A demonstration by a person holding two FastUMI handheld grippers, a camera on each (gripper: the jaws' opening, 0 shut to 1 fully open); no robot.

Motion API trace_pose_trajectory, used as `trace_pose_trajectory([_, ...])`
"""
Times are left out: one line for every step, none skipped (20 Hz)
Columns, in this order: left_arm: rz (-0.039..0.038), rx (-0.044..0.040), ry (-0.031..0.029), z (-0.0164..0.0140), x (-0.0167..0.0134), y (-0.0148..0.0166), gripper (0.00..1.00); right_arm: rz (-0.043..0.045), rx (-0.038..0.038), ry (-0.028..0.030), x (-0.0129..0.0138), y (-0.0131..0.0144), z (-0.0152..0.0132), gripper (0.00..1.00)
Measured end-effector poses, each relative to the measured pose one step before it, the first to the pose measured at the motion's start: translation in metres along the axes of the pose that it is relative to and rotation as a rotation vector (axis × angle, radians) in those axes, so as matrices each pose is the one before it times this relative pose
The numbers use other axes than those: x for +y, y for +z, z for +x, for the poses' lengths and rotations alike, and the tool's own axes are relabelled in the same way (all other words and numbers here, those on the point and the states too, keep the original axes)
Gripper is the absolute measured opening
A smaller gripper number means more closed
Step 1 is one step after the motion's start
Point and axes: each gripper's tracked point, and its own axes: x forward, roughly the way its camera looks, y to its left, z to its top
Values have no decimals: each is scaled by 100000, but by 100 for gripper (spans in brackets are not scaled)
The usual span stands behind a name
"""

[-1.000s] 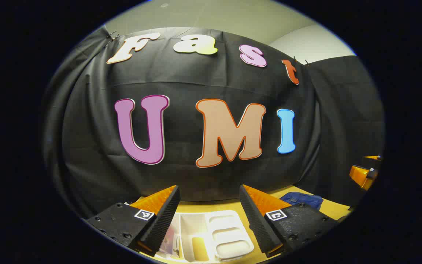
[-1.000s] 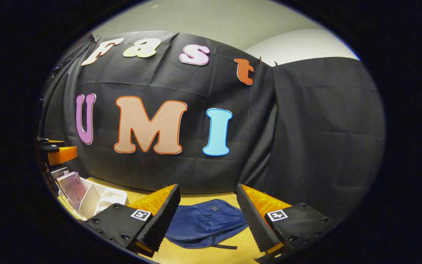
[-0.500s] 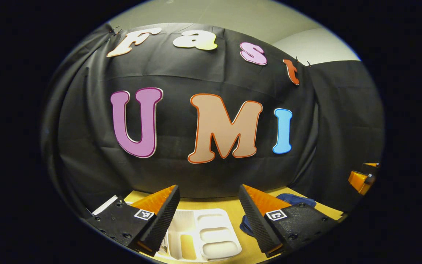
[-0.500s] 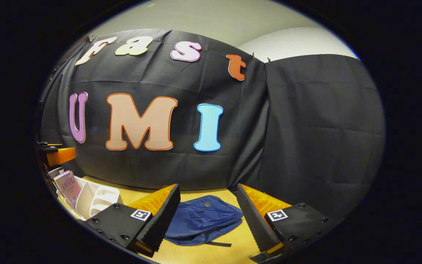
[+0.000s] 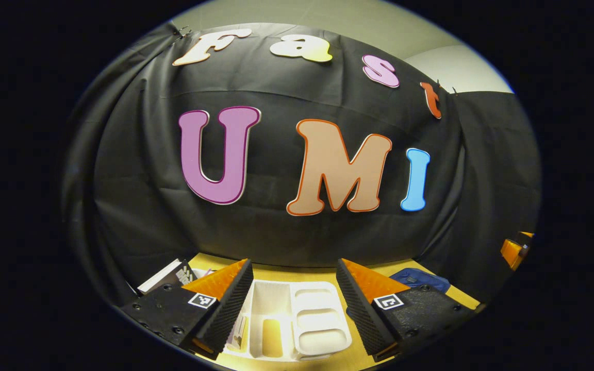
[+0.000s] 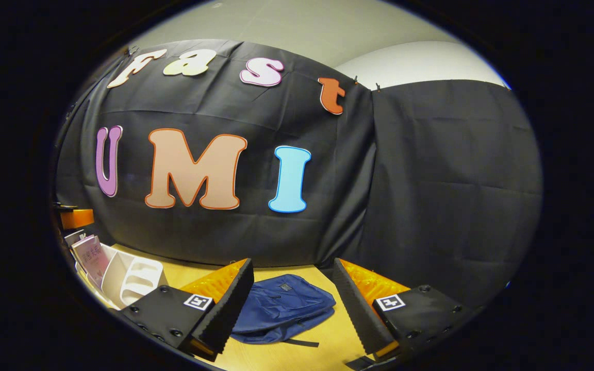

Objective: Open the schoolbag, grab two books from the bookshelf and put them into the schoolbag.

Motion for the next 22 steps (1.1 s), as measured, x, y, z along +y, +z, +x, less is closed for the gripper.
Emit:
trace_pose_trajectory([408, -195, 1508, -232, 610, -9, 95, -482, -33, 63, 11, -124, 113, 99])
trace_pose_trajectory([230, -285, 1430, -294, 563, 57, 95, -471, -23, 462, 129, -162, 157, 99])
trace_pose_trajectory([89, -300, 1564, -334, 517, -38, 95, -625, 133, 941, 374, -124, 167, 99])
trace_pose_trajectory([123, -136, 1525, -296, 569, 28, 92, -752, 210, 1042, 268, -261, 256, 99])
trace_pose_trajectory([314, 195, 1390, -268, 508, -29, 94, -692, 227, 1254, 370, -234, 203, 99])
trace_pose_trajectory([509, -3, 1403, -271, 544, -41, 94, -774, 238, 1267, 519, -333, 182, 99])
trace_pose_trajectory([699, 281, 1451, -362, 627, -252, 94, -973, 593, 877, 331, -324, 233, 99])
trace_pose_trajectory([697, 611, 1711, -264, 598, -119, 92, -1460, 900, 1316, 502, -730, 315, 100])
trace_pose_trajectory([351, 744, 1496, -103, 563, -222, 92, -1434, 584, 1284, 469, -412, 131, 99])
trace_pose_trajectory([-138, 599, 1144, -213, 373, -161, 92, -1937, 670, 1087, 428, -790, 58, 99])
trace_pose_trajectory([-263, 541, 544, -185, 237, -255, 92, -2148, 1174, 1011, 488, -774, 157, 100])
trace_pose_trajectory([31, 750, 556, -136, 164, -79, 94, -1950, 1133, 1275, 564, -883, 68, 99])
trace_pose_trajectory([410, 543, 721, -244, 233, -247, 92, -1894, 559, 1335, 655, -602, 200, 99])
trace_pose_trajectory([708, 306, 714, -54, 178, -97, 94, -2049, 488, 1017, 553, -763, 126, 100])
trace_pose_trajectory([687, 399, 841, -15, 157, -99, 94, -1947, 1640, 703, 513, -950, 128, 99])
trace_pose_trajectory([584, 491, 507, -38, 145, -135, 92, -2471, 1143, -89, 416, -1051, 278, 99])
trace_pose_trajectory([562, 347, 461, -142, -50, -195, 94, -3241, 921, -137, 417, -899, 265, 99])
trace_pose_trajectory([501, 194, 467, -143, 53, 11, 94, -3801, 912, 398, 549, -1051, 125, 98])
trace_pose_trajectory([435, 351, 394, -54, 26, -125, 94, -3722, 524, 729, 595, -782, 249, 98])
trace_pose_trajectory([330, 462, 363, -62, -44, -176, 94, -3134, 450, 1121, 751, -888, 276, 98])
trace_pose_trajectory([344, 380, 239, -9, 8, -136, 96, -2696, 595, 254, 542, -840, 313, 98])
trace_pose_trajectory([497, 434, 217, -55, -18, -41, 96, -2392, 823, 901, 580, -1011, 296, 98])
